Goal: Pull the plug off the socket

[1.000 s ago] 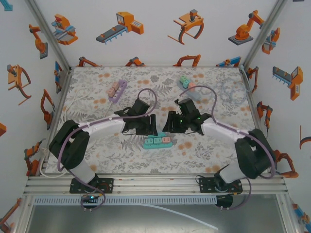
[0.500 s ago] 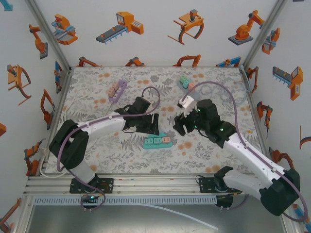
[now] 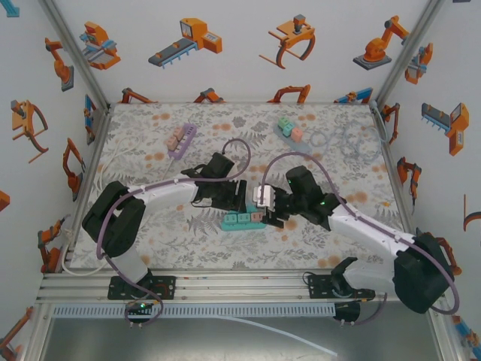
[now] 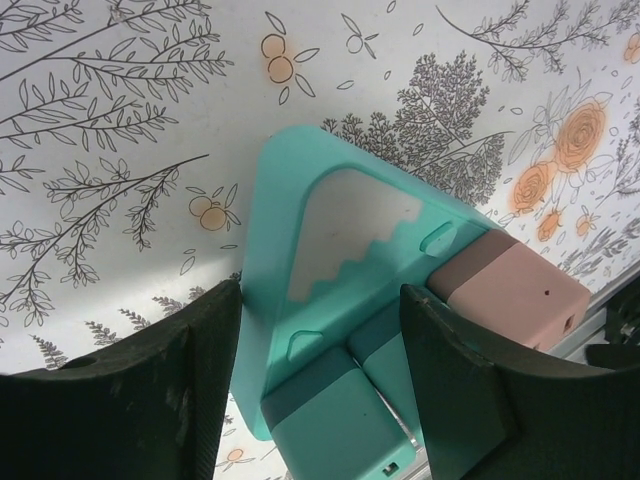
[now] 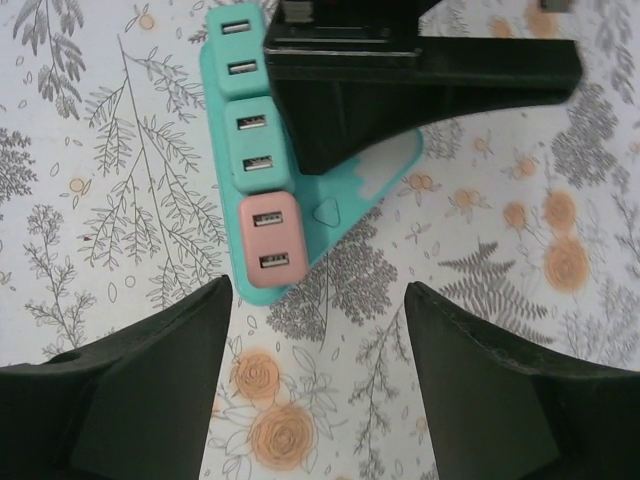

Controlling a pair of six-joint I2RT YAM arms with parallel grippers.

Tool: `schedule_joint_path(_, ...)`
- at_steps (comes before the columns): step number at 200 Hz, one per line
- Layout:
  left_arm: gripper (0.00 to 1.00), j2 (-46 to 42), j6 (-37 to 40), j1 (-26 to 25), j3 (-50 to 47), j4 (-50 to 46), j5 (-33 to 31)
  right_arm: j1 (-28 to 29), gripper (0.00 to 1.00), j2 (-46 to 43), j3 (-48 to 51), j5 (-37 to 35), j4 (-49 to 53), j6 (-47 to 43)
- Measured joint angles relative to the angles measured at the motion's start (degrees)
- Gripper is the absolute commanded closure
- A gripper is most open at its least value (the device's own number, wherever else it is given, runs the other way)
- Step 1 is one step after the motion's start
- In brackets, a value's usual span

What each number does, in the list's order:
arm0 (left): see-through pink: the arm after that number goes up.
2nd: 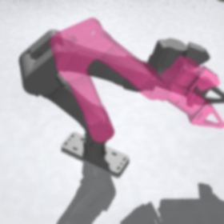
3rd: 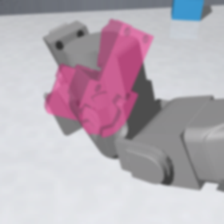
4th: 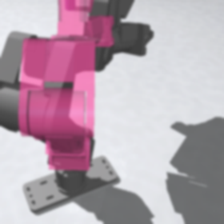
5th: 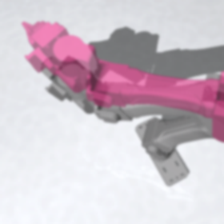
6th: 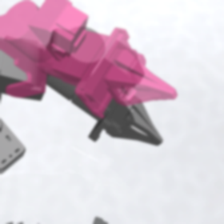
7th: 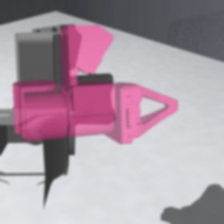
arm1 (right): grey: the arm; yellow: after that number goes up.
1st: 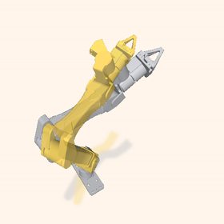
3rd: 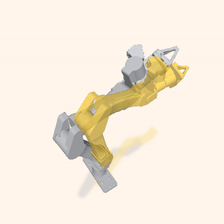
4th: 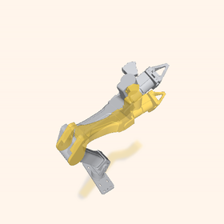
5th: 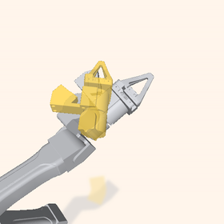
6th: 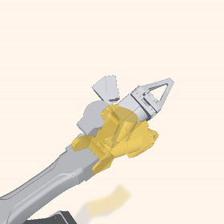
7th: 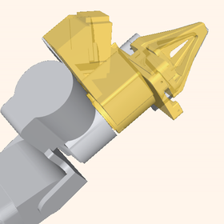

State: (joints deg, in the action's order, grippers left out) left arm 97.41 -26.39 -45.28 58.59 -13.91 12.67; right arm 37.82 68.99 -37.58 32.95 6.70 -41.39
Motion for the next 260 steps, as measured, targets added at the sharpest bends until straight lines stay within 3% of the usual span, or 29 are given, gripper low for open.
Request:
schedule_joint_path(44, 0.39, -0.02, 0.2, 0.22, -0.96, 0.11, 0.0, 0.63, 0.55, 4.63, 0.39, 1.9, -3.58, -0.94)
schedule_joint_path(119, 0.41, -0.04, 0.15, 0.42, -2.21, 2.29, 0.72, 2.03, 0.64, 9.05, 2.67, 2.38, -9.33, -1.11)
schedule_joint_path(260, 0.48, 0.37, 0.17, 0.52, -2.45, 2.54, 0.98, 2.23, 0.84, 8.83, 2.6, 2.6, -9.55, 0.07)
